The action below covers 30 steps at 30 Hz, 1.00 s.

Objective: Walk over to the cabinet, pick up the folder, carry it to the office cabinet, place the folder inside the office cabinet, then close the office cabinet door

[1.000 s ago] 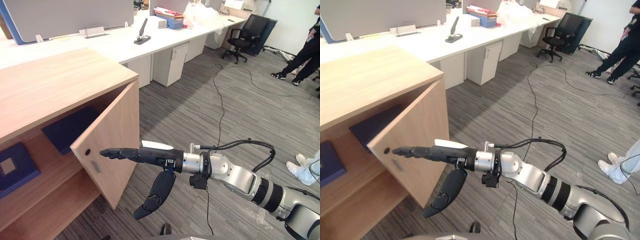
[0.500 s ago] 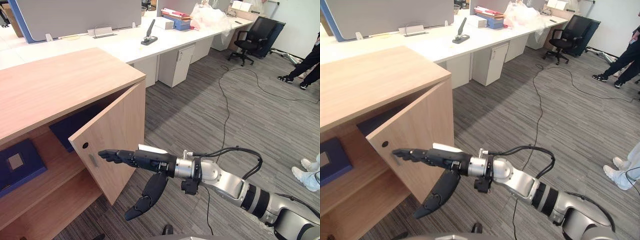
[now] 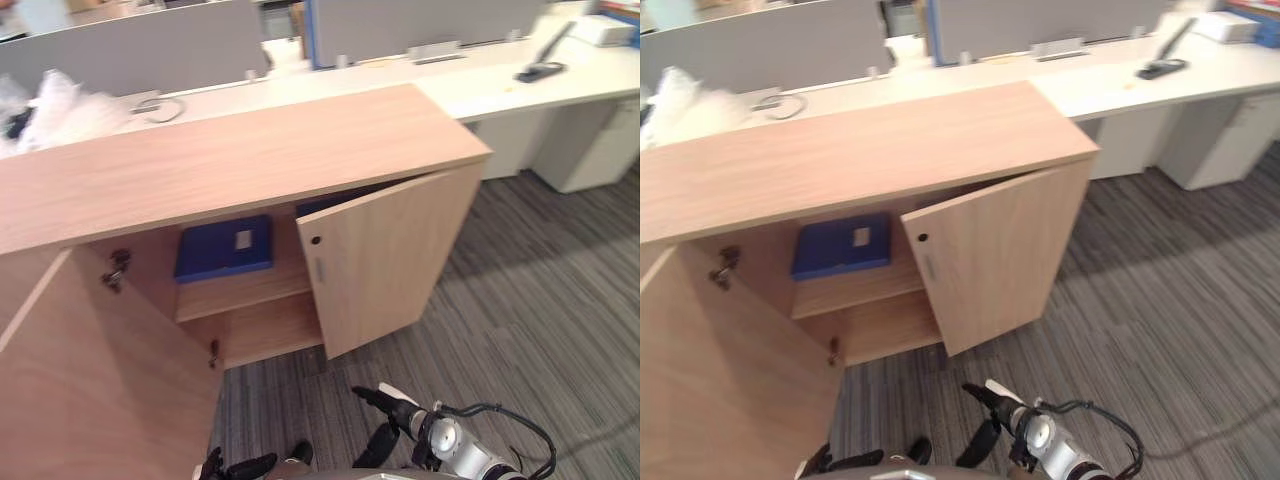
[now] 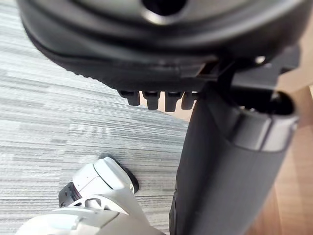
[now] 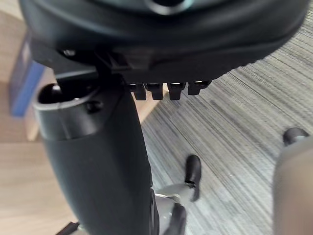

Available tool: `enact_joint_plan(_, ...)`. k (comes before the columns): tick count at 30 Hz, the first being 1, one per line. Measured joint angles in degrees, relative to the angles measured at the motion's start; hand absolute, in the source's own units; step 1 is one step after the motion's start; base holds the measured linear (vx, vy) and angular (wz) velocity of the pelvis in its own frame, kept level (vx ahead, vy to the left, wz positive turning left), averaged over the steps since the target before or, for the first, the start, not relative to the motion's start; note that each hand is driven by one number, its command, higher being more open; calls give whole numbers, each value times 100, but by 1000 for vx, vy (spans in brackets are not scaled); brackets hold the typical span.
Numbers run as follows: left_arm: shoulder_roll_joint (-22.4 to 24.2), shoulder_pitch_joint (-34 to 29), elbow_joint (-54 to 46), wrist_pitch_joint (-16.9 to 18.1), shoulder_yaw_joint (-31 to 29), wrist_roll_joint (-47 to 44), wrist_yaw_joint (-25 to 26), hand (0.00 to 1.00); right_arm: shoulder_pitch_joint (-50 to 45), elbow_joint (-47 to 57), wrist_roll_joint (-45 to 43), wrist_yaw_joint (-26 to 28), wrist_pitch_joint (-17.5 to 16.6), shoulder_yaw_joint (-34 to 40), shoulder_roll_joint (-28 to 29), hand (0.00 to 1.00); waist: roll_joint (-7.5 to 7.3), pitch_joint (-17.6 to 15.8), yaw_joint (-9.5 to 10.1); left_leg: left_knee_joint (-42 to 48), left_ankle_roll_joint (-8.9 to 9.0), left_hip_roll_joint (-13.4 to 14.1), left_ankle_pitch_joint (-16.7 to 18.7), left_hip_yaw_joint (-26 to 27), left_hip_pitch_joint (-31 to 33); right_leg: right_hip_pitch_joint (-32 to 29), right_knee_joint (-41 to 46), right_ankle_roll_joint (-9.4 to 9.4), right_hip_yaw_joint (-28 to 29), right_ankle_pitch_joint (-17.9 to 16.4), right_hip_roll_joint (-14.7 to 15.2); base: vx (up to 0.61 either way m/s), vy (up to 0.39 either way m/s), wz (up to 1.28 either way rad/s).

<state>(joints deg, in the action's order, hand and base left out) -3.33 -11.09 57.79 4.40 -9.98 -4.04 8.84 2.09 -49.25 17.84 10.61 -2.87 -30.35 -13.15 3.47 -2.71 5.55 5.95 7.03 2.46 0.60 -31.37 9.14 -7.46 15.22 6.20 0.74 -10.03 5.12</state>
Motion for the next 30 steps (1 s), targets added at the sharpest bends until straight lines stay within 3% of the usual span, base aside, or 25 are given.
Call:
enact_joint_plan(5, -49, -14, -38, 12, 27, -44, -126, 100, -7, -1133, -11, -342, 6, 470, 509, 100, -141, 33, 33, 62, 116, -142, -100, -610, 134, 617, -506, -87, -801, 36, 5, 110, -90, 90)
enact_joint_plan(8, -127, 99, -44, 12, 249, -104, -167, 100, 168, -1647, -216, -541, 14, 921, 631, 100, -147, -142, 47, 297, 161, -350, -269, -619, 213, 1009, -635, -148, -1342, -2, 36, 76, -90, 105)
enact_joint_plan(9, -159, 142, -66, 10, 320, -98, -179, 100, 185, -1752, -255, -637, 20, 1130, 650, 100, -163, -207, 48, 298, 68, -403, -456, -311, 279, 1100, -652, -187, -1566, -28, 81, 2, -67, 135)
enact_joint_plan(10, -180, 180, -229, 17, 465, -91, -156, 100, 202, -1866, -315, -756, 28, 1384, 650, 100, -188, -281, 47, 205, -376, -328, -610, 917, 404, 1117, -689, -230, -1947, -11, 171, -19, -23, 124)
enact_joint_plan(11, -195, 195, -256, 23, 463, -86, -157, 100, 217, -1920, -358, -785, 32, 1458, 620, 100, -137, -328, 29, 413, -470, -238, -414, 1689, 481, 1123, -683, -241, -2103, 2, 163, -18, 38, 121)
enact_joint_plan(12, -184, 245, -250, 2, 457, -89, -168, 100, 222, -1946, -469, -845, 63, 1610, 588, 100, -98, -364, 7, 1035, -693, -85, -21, 2705, 715, 1158, -649, -245, -2343, -1, 176, -1, 46, 88)
enact_joint_plan(14, -200, 237, -251, 41, 449, -100, -100, 100, 190, -2042, -624, -905, 128, 2119, 595, 100, -137, -393, 4, 2036, -842, 189, 610, 4167, 782, 1270, -616, -236, -2768, 3, 310, 59, 65, 97)
enact_joint_plan(16, -199, 229, -232, 52, 451, -110, -82, 100, 120, -2041, -831, -976, 143, 2495, 592, 100, -115, -406, -22, 2163, -888, 263, 859, 4552, 674, 1324, -565, -154, -2996, -29, 398, 63, 110, 80)
enact_joint_plan(17, -163, 240, -111, 46, 465, -169, -96, 100, 89, -2038, -1086, -1013, 157, 2768, 572, 100, -18, -448, -39, 1881, -1113, 201, 981, 4683, 586, 1352, -469, -38, -3157, -96, 392, 68, 202, 103)
enact_joint_plan(18, -268, 299, -5, 21, 458, -305, -183, 100, 55, -2063, -1278, -1036, 169, 3075, 671, 100, -213, -498, -66, 1375, -1105, -178, 755, 4545, 441, 1347, -490, -26, -3249, -168, 582, 58, 186, 87)
enact_joint_plan(19, -295, 295, -4, 11, 458, -317, -194, 100, 47, -2072, -1327, -1036, 169, 3120, 696, 100, -246, -507, -69, 1214, -1105, -266, 684, 4512, 388, 1358, -526, -27, -3243, -168, 612, 39, 129, 84)
enact_joint_plan(20, -342, 286, 44, -12, 457, -437, -224, 100, 0, -2080, -1421, -1037, 173, 3350, 770, 100, -351, -486, -122, 614, -1106, -539, 439, 4427, 158, 1388, -651, -40, -3200, -162, 699, 31, 60, 66)
enact_joint_plan(21, -346, 283, 161, -19, 454, -498, -262, 100, -31, -2069, -1535, -1037, 172, 3572, 802, 100, -344, -469, -161, 26, -1217, -754, 122, 4278, -114, 1453, -739, -91, -3186, -144, 735, 39, 52, 70)
enact_joint_plan(23, -315, 263, 314, -50, 455, -949, -362, 100, -76, -2064, -1870, -1043, 183, 3765, 832, 100, -272, -365, -236, -881, -1269, -960, -336, 4055, -495, 1474, -850, -116, -3194, -119, 747, 51, 48, 63)
enact_joint_plan(26, -286, 317, 367, -139, 357, -1698, -453, 100, -76, -2055, -2374, -1071, 191, 4195, 886, 100, -237, -347, -297, -1096, -1366, -1094, -507, 3775, -638, 1669, -1007, -20, -3228, 1, 699, 42, 17, 49)
enact_joint_plan(30, -158, 346, 318, -121, 46, -2370, -479, 100, -57, -2057, -2470, -1054, 201, 4510, 950, 100, -278, -353, -305, -1129, -1358, -1105, -506, 3669, -790, 1874, -1047, 38, -3289, 53, 662, 26, -31, 17)
